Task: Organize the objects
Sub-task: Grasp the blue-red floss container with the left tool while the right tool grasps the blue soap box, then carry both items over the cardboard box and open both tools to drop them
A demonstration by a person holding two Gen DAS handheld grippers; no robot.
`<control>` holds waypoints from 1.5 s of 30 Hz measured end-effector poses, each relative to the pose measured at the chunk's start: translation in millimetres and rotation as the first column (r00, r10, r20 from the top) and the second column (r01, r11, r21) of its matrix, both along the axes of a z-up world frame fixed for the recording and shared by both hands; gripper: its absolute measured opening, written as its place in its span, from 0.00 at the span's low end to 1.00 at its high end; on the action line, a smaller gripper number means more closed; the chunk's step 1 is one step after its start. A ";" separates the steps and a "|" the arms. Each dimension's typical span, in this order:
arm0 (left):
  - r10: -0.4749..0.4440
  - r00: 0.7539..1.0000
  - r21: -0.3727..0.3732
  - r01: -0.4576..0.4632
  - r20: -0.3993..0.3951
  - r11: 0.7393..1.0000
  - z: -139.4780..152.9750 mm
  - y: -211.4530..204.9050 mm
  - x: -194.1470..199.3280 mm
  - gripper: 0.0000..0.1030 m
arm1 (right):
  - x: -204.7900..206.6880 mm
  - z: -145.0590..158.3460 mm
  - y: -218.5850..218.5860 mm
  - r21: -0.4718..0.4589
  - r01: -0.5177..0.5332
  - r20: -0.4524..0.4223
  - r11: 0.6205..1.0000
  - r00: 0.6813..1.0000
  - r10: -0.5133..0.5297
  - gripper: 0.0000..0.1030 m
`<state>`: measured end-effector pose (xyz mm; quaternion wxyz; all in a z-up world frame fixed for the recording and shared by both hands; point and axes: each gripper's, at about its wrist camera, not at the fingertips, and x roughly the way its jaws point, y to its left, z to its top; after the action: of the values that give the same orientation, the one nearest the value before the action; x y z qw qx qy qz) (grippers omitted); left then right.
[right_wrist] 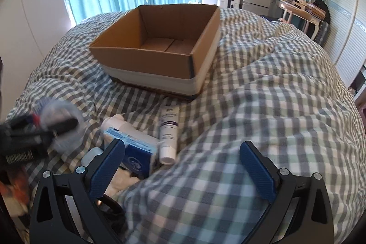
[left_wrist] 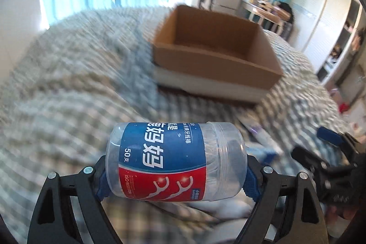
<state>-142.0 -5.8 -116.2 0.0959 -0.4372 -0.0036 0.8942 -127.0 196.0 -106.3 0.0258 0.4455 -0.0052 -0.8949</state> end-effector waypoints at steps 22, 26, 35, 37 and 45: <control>0.040 0.997 -0.121 -0.047 -0.061 0.992 -19.6 -19.5 -14.9 0.87 | -30.1 -52.5 -63.5 0.037 -0.081 0.168 0.996 0.983 0.074 0.68; 0.039 0.996 -0.139 -0.050 -0.077 0.989 -19.4 -14.5 -8.3 0.87 | -20.1 -41.6 -60.1 0.009 -0.081 0.140 0.997 0.987 0.079 0.65; 0.100 0.990 -0.097 -0.110 -0.103 0.989 -1.9 -21.4 7.0 0.87 | 1.4 1.8 -58.0 0.004 -0.106 0.018 0.994 0.994 0.106 0.65; 0.105 0.988 -0.092 -0.115 -0.111 0.989 5.7 -22.0 10.3 0.87 | 1.4 13.6 -55.8 0.006 -0.109 -0.011 0.994 0.994 0.109 0.65; 0.088 0.978 -0.084 -0.106 -0.190 0.991 45.4 -14.1 8.3 0.87 | 2.9 64.9 -50.9 0.018 -0.127 -0.128 0.992 0.983 0.129 0.65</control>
<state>-133.6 -19.9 -70.8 0.0315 -0.3551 0.0259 0.9339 -124.1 145.1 -41.4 0.0814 0.3861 0.0296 -0.9184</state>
